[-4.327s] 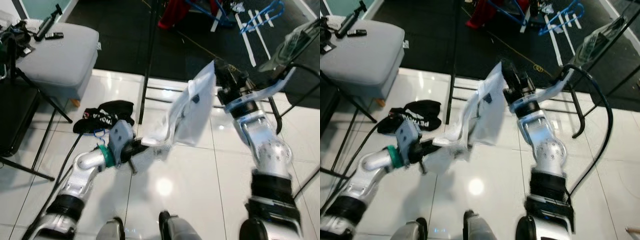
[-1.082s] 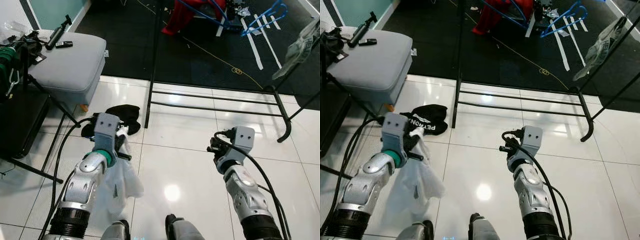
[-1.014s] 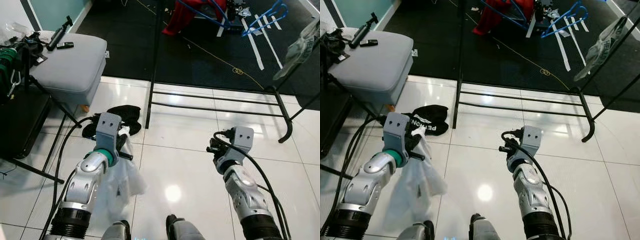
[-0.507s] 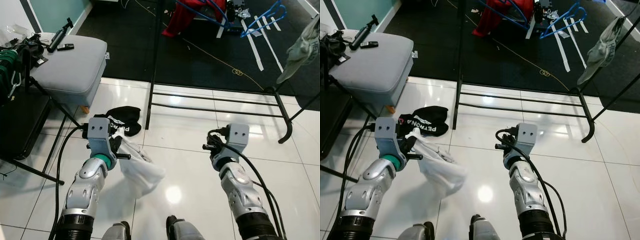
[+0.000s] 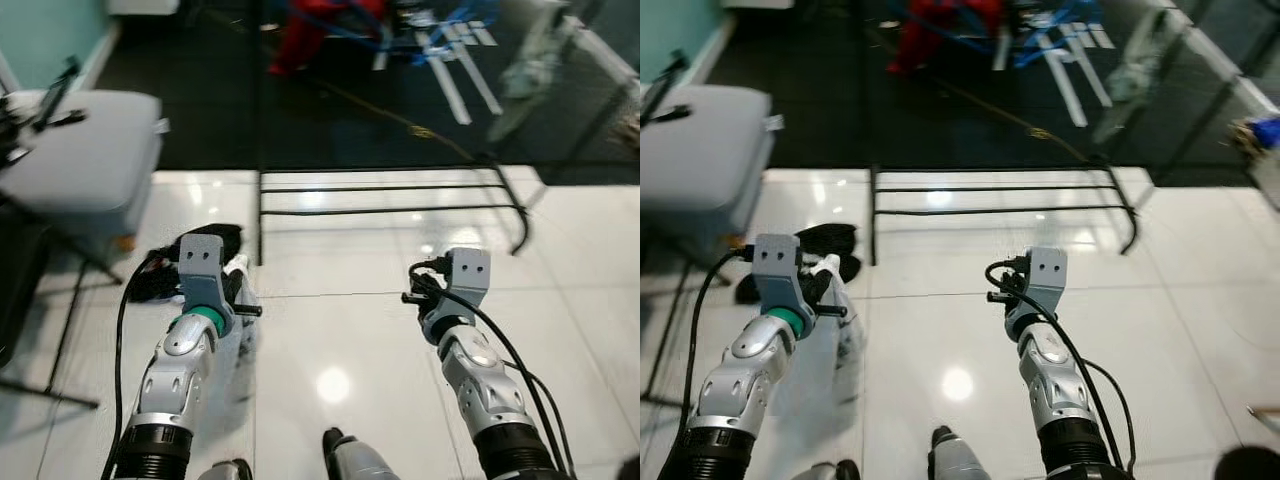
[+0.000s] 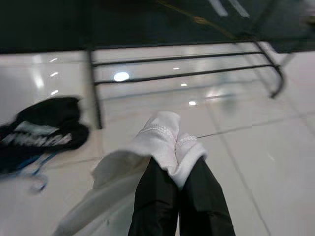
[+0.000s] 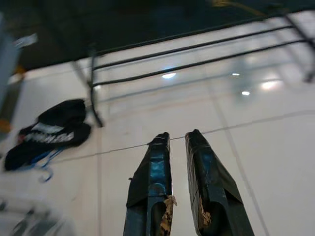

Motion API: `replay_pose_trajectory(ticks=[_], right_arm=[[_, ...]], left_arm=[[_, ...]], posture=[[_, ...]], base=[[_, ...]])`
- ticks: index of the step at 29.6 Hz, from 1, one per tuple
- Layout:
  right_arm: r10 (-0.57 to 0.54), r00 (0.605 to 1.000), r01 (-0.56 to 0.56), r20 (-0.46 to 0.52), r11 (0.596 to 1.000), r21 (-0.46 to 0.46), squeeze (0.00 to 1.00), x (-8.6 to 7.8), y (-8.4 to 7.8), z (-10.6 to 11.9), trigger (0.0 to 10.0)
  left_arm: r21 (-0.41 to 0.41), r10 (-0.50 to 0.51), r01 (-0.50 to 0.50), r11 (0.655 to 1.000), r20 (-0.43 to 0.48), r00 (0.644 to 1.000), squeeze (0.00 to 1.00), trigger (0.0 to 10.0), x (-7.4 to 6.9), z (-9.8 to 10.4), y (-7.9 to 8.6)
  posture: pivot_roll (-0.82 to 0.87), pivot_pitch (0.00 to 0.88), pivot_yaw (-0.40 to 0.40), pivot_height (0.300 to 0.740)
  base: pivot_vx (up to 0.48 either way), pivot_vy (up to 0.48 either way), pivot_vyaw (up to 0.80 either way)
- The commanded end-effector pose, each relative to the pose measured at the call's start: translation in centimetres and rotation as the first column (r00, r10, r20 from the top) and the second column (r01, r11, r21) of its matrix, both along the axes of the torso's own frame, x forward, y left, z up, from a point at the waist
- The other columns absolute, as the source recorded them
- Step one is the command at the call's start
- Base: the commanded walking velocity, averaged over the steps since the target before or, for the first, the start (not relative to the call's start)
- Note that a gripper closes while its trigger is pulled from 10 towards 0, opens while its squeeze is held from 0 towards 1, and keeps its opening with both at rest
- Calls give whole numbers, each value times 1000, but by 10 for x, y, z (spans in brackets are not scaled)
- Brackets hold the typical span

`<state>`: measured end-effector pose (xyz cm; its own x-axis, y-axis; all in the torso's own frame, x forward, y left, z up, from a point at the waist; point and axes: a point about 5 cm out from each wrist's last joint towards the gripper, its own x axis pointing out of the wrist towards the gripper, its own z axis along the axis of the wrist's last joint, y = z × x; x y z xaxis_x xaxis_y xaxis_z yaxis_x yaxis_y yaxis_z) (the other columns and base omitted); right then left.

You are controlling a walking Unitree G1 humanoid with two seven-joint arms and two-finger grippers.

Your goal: Hang hanger

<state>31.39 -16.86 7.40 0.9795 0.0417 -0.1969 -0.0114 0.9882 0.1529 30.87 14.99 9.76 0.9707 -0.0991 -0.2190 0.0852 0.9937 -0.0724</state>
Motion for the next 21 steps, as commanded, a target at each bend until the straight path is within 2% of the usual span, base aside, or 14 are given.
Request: replay_pose_trajectory(ticks=[1,10,14,21], right_arm=[[-3,999,4,-35,1000,12,0,-5,-1,-9,10000],[29,998,-26,-54,999,45,0,-3,3,-9,10000],[33,999,-30,-40,998,62,0,-1,6,-6,10000],[6,999,-3,-40,997,78,0,-1,-2,-6,10000]], left_arm=[[11,2,-2,1000,39,999,0,10000,0,5,-1],[29,14,-16,999,67,998,0,10000,-1,5,-3],[-2,25,-25,1000,75,997,0,10000,0,7,-3],[-15,26,-24,1000,120,992,0,10000,4,17,-4]], posture=[[-21,60,2,740],[-25,77,9,740],[-26,99,5,740],[-7,111,-6,740]], base=[[0,0,-800],[0,0,0],[0,0,0],[0,0,0]])
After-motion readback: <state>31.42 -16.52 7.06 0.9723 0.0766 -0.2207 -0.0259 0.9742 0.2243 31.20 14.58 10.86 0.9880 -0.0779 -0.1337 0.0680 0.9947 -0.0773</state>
